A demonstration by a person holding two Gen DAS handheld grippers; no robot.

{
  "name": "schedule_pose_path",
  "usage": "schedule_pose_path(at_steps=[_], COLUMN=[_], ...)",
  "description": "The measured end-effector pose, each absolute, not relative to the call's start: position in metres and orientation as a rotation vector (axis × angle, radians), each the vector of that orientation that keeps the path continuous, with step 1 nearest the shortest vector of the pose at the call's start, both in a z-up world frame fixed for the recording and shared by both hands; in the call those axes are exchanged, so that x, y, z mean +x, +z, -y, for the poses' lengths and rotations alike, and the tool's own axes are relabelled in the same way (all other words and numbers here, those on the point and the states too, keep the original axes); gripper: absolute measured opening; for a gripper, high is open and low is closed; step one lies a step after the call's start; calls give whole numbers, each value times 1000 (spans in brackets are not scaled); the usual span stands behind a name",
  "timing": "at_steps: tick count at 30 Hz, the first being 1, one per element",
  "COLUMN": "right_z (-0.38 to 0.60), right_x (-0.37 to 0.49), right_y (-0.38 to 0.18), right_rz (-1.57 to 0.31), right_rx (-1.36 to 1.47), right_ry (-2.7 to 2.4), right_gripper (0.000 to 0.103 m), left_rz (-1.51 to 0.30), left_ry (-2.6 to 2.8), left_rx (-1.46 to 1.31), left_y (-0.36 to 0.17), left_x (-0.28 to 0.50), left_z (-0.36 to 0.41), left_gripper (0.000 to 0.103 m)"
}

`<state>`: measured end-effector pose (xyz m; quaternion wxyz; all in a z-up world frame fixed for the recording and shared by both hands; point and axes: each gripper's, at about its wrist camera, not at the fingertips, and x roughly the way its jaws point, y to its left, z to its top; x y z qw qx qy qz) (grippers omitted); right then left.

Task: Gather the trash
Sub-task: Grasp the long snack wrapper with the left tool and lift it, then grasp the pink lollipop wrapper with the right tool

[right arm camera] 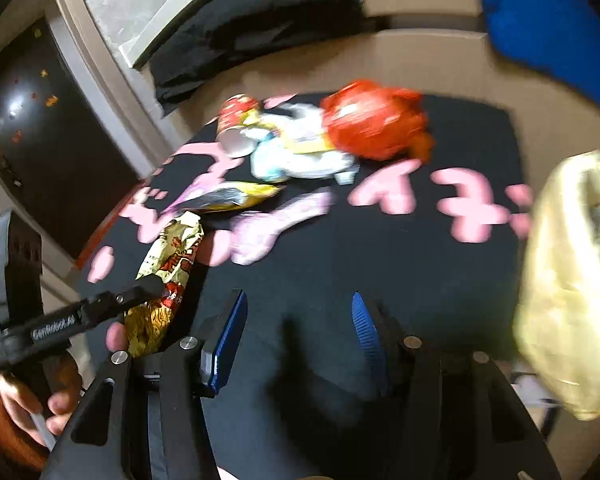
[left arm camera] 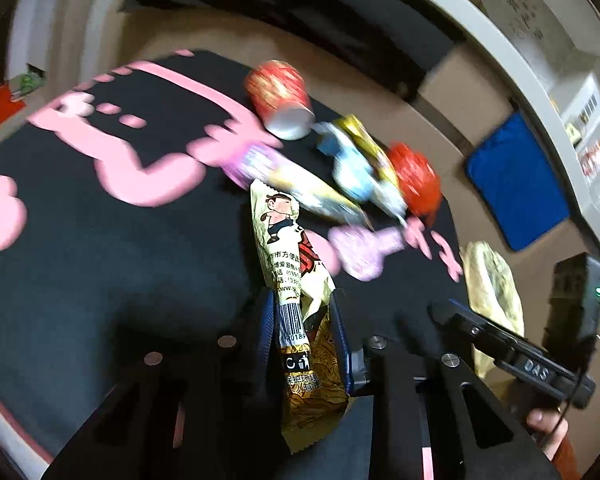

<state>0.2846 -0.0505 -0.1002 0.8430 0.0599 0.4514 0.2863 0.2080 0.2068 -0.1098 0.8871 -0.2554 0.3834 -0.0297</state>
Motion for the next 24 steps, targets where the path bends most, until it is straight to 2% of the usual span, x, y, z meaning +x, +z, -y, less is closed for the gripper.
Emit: schedule_pose_path(at_steps=[5,10,24], right_z=[5,-28,-132], right_x=[312,337,348], right_y=[-115,-113,-99], right_rz=[-1021,-1010,-900], right_rx=[125,64,-234], right_ry=[618,595,723], right_gripper=[53,53,52], left_rz=[-744,-711,-724], left_ry=[2,33,28], left_rx=[-526,-560,-619], left_y=[-104,-104,-124], left_x=[188,173,167], left_z=[-257,-293,-322], left_gripper=[29,29,29])
